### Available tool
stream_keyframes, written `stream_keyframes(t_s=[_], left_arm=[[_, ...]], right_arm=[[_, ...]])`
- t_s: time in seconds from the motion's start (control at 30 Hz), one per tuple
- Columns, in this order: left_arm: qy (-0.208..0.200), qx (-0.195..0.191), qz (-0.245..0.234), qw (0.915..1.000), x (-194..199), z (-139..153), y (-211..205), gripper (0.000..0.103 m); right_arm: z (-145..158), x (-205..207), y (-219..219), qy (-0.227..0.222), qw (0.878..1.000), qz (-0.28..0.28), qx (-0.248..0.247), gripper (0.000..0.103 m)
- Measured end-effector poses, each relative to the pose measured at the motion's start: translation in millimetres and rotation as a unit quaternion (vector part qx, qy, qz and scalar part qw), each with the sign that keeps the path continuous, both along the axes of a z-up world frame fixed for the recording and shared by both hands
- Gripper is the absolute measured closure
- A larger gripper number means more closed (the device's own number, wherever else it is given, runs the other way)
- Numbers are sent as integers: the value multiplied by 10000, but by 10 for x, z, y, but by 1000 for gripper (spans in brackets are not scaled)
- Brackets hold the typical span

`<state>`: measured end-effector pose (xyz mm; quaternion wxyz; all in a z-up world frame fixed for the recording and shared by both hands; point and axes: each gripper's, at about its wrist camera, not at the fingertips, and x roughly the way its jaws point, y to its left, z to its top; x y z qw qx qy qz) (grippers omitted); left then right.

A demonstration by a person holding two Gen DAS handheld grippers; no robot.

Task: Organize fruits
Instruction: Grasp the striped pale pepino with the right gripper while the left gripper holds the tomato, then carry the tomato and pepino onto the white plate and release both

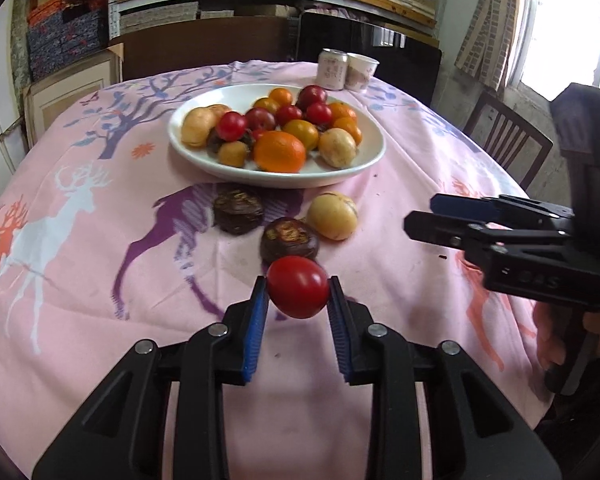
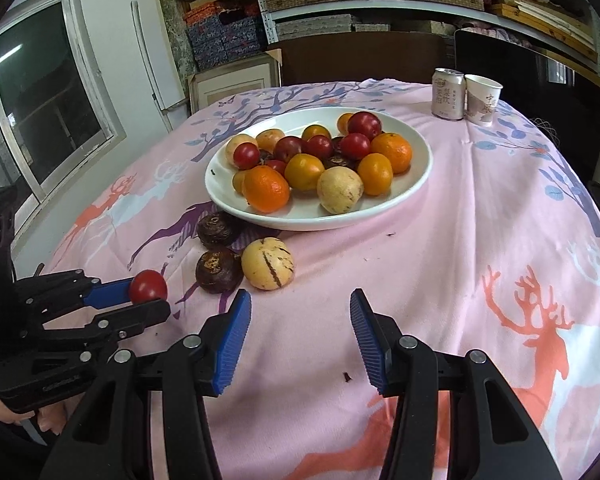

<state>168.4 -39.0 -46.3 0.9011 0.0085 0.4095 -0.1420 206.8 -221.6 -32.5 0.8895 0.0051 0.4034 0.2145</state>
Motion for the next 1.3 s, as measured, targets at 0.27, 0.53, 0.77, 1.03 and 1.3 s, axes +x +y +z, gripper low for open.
stream_keyframes(t_s=[0.27,0.53,0.77,1.03,1.3], left_arm=[[46,-114,184,9998,-93,-23,287,74],[58,-221,185,9996,-80,-57,344,74],[-87,-243,217,9994,-83,45,357,74],[-453,-264,66,9986,122,403,289,74],[-667,-405,-124,9969,892,830,185,74]], right_arm=[[-165,393,477,251,9992,95,-311,58],[-218,388,441,347,9993,76,-87,64],[75,81,261,31,9994,284,173,64],[449,78,-224,-456,9982,-152,372,64],[673,497,-413,-885,9926,-585,589,64]])
